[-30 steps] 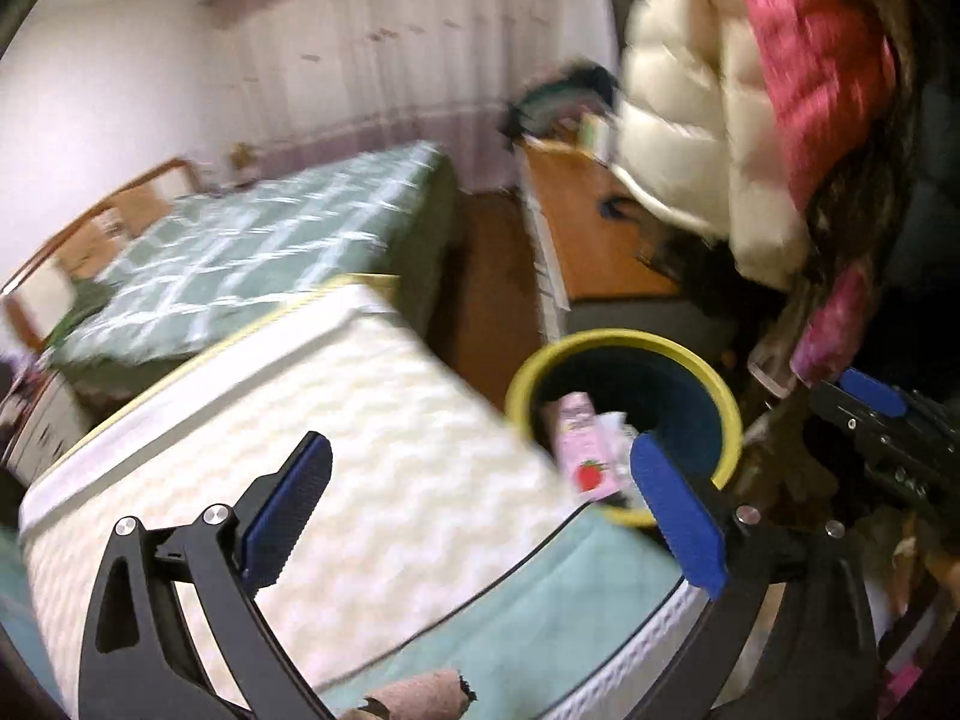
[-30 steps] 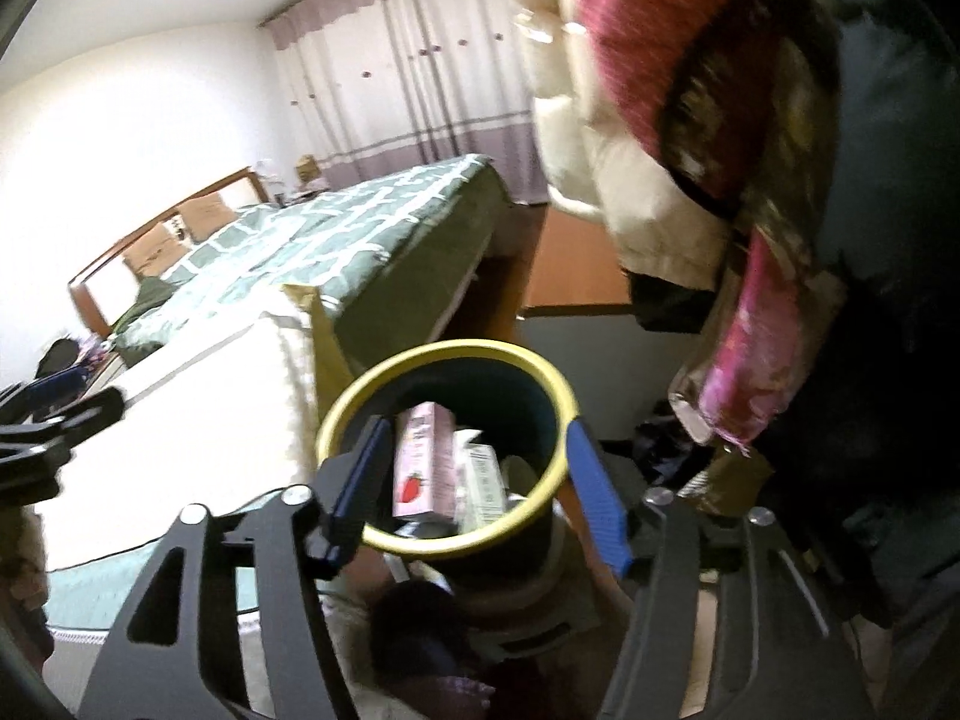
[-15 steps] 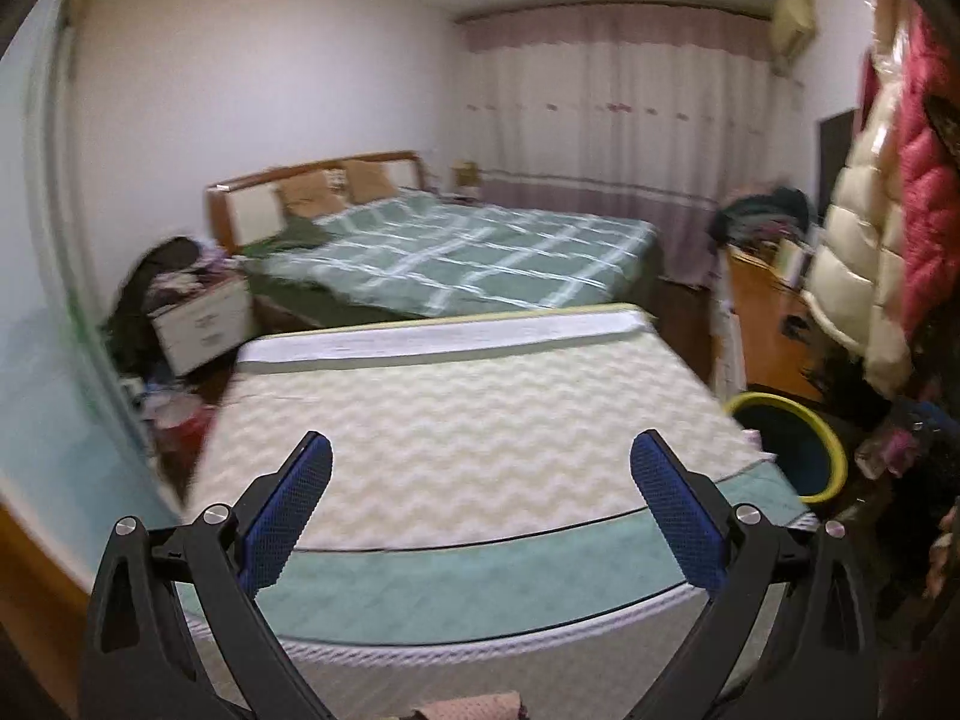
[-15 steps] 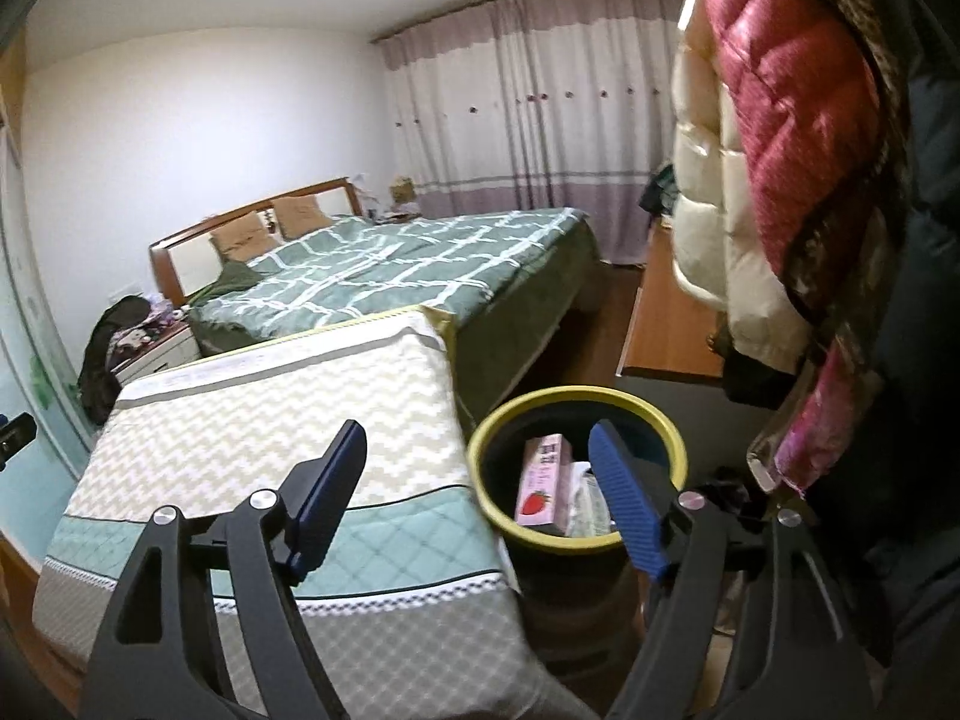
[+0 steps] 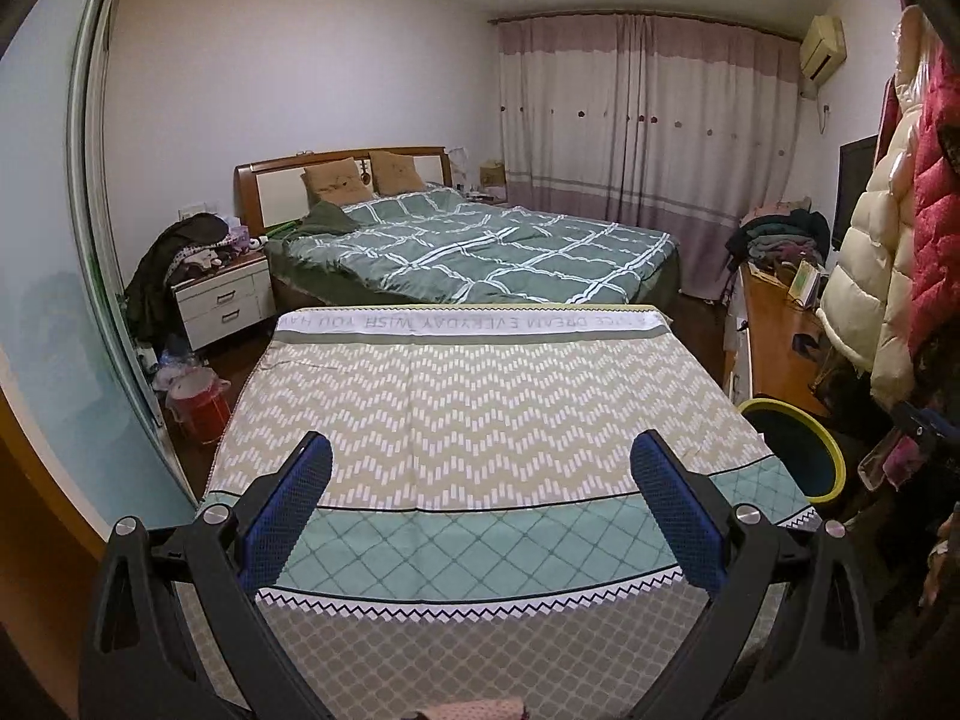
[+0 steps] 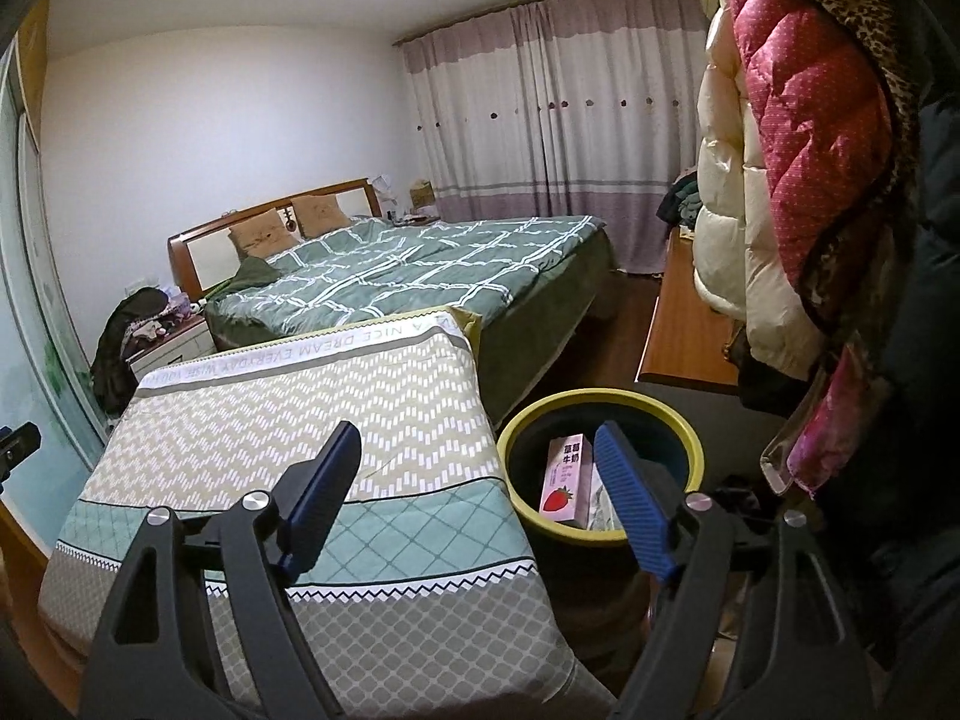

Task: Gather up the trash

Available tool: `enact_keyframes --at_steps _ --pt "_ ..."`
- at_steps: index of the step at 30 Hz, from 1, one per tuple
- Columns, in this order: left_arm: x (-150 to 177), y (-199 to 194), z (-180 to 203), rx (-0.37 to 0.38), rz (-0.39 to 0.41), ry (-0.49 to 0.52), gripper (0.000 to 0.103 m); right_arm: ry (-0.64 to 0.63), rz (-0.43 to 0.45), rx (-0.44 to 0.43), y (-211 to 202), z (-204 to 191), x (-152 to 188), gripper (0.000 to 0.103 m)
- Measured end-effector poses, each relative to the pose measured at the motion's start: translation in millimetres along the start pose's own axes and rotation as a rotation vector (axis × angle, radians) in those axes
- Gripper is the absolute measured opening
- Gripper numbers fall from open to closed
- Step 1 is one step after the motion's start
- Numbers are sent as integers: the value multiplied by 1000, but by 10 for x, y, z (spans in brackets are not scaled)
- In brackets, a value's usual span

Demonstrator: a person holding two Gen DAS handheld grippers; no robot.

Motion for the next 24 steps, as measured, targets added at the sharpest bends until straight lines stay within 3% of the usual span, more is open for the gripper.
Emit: enact_keyframes --at_steps 24 --pt "-4 48 121 18 -17 15 98 4 -6 -1 35 -20 -6 77"
Point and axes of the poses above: each gripper's, at about its wrist camera, not at the fingertips, and y roughly the way its jaws point, z to its right, x to its underside, the point moved 7 cm from there along y, roughly the way its jaws point, and after that the axes turned 1 degree about -x, right-handed, at the moved point
